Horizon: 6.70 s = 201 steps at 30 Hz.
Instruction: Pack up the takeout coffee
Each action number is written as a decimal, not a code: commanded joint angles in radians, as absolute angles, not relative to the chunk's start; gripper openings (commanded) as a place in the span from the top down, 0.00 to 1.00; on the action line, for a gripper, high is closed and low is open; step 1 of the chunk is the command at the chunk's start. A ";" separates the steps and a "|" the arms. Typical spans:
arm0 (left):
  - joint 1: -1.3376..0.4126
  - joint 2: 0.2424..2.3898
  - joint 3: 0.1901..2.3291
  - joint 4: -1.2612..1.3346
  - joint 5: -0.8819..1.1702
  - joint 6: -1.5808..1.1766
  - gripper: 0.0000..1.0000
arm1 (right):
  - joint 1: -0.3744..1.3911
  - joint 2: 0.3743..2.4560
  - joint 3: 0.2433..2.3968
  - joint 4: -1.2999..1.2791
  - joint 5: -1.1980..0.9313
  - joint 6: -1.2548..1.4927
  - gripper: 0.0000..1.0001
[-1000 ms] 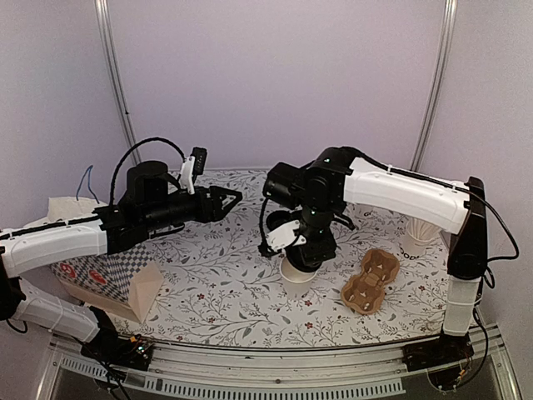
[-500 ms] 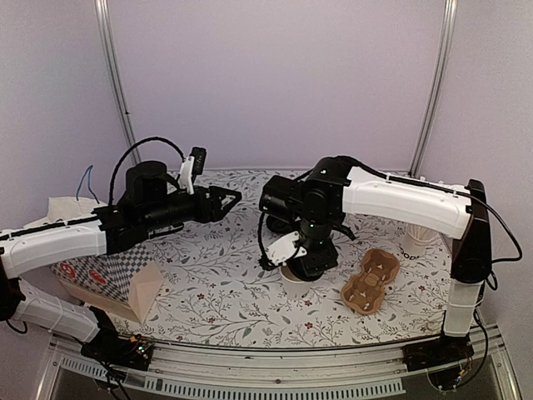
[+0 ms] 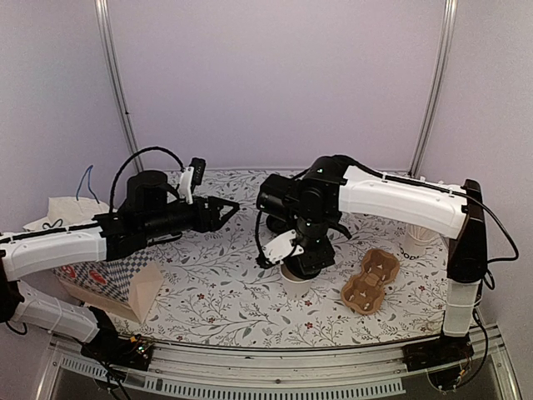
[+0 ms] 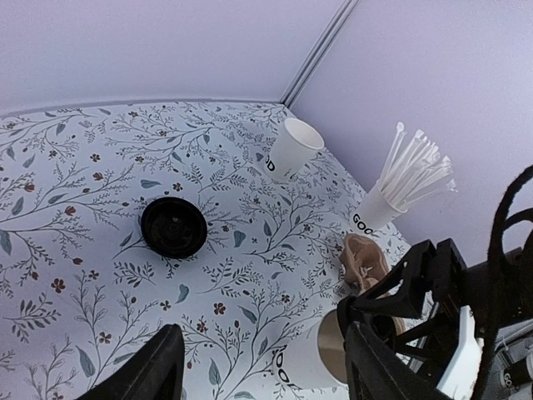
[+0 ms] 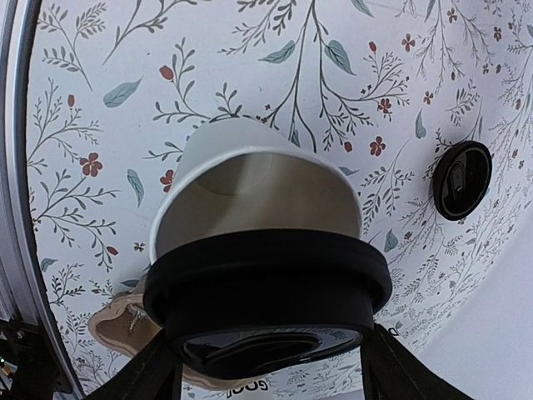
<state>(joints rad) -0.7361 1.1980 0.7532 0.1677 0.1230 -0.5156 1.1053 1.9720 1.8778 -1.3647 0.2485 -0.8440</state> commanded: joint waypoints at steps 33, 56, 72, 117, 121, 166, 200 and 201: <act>-0.730 1.434 0.683 0.301 0.220 -0.625 0.32 | 1.114 2.010 1.980 -1.368 0.168 -0.850 0.23; -0.735 1.452 0.698 0.296 0.245 -0.628 0.33 | 1.114 2.017 1.975 -1.368 0.150 -0.837 0.17; -0.786 1.274 0.804 -0.039 0.338 -0.483 0.34 | 0.859 1.803 1.944 -1.203 -0.384 -0.731 0.22; -0.910 1.604 0.975 -0.104 0.447 -0.407 0.39 | 0.635 1.673 1.187 -0.684 -0.826 -0.456 0.18; -0.910 1.617 0.987 -0.095 0.446 -0.410 0.40 | 0.634 1.688 1.190 -0.690 -0.838 -0.460 0.19; -0.911 1.623 1.031 -0.026 0.473 -0.439 0.32 | 0.632 1.707 1.257 -0.730 -0.769 -0.397 0.28; -0.904 1.883 1.108 0.030 0.522 -0.462 0.54 | 0.550 1.778 1.253 -0.691 -0.810 -0.328 0.62; -0.903 1.883 1.104 0.034 0.529 -0.461 0.54 | 0.547 1.784 1.253 -0.690 -0.813 -0.326 0.63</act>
